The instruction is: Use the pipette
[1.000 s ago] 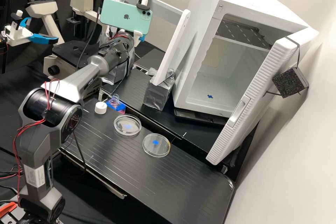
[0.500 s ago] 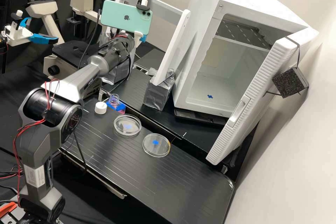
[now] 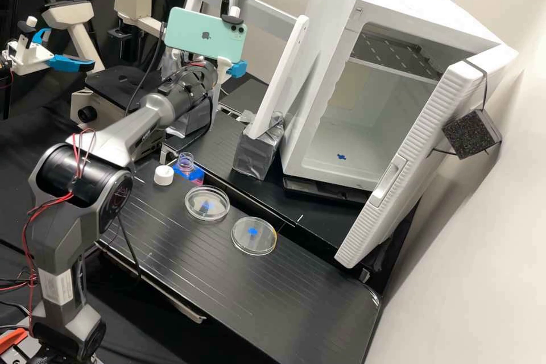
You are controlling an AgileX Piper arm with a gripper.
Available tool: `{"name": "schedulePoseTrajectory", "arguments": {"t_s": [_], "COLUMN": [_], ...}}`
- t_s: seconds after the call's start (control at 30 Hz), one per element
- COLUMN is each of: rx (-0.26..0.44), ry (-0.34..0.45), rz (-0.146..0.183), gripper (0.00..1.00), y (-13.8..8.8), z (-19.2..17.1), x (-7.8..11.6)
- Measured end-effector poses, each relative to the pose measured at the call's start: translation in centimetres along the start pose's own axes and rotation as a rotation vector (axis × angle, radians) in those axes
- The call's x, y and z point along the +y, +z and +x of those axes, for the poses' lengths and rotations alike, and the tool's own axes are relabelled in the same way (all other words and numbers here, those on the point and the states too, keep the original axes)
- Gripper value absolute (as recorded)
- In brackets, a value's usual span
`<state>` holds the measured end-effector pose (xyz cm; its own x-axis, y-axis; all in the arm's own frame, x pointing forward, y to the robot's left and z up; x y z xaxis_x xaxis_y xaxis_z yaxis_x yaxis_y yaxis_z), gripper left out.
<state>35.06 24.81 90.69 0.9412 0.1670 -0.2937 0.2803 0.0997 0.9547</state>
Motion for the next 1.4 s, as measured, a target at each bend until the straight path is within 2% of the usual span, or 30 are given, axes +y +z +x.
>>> {"name": "schedulePoseTrajectory", "arguments": {"t_s": [0.03, 0.07, 0.1, 0.17, 0.2, 0.23, 0.4, 0.5, 0.57, 0.6, 0.67, 0.7, 0.73, 0.77, 0.83, 0.9, 0.97, 1.0, 1.13, 1.3, 1.4], "rx": [0.003, 0.012, 0.023, 0.04, 0.047, 0.047, 0.046, -0.002, -0.106, -0.174, -0.292, -0.308, -0.26, -0.179, 0.012, 0.118, 0.196, 0.216, 0.255, 0.257, 0.275], "ry": [0.003, 0.016, 0.028, 0.063, 0.079, 0.093, 0.127, 0.146, 0.182, 0.211, 0.387, 0.503, 0.634, 0.701, 0.807, 0.837, 0.811, 0.811, 0.801, 0.768, 0.727], "rz": [-0.019, -0.021, 0.005, 0.012, 0.036, 0.02, 0.041, 0.043, 0.037, 0.016, 0.0, 0.009, 0.034, 0.067, 0.085, 0.081, 0.09, 0.091, 0.139, 0.138, 0.124], "gripper": [1.0, 1.0, 1.0, 1.0, 1.0, 1.0, 1.0, 1.0, 1.0, 1.0, 1.0, 1.0, 1.0, 1.0, 1.0, 1.0, 1.0, 1.0, 1.0, 1.0, 1.0], "y": [0.1, 0.1, 0.0, -0.3, -0.4, -0.4, -0.4, 0.7, 2.9, 4.6, 7.9, 8.9, 9.7, 9.9, 9.7, 9.8, 10.0, 10.2, 10.9, 11.0, 10.8], "z": [-0.3, -0.8, -1.3, -2.6, -3.4, -4.1, -8.7, -10.9, -12.1, -12.4, -13.1, -13.5, -13.9, -14.3, -15.1, -15.7, -16.2, -16.5, -17.2, -17.2, -17.1], "x": [-0.2, -0.2, -0.2, 0.0, 0.1, 0.2, -0.4, -1.3, -2.8, -3.8, -4.9, -5.0, -5.5, -5.9, -6.2, -6.2, -6.6, -6.6, -6.6, -7.3, -8.0]}}
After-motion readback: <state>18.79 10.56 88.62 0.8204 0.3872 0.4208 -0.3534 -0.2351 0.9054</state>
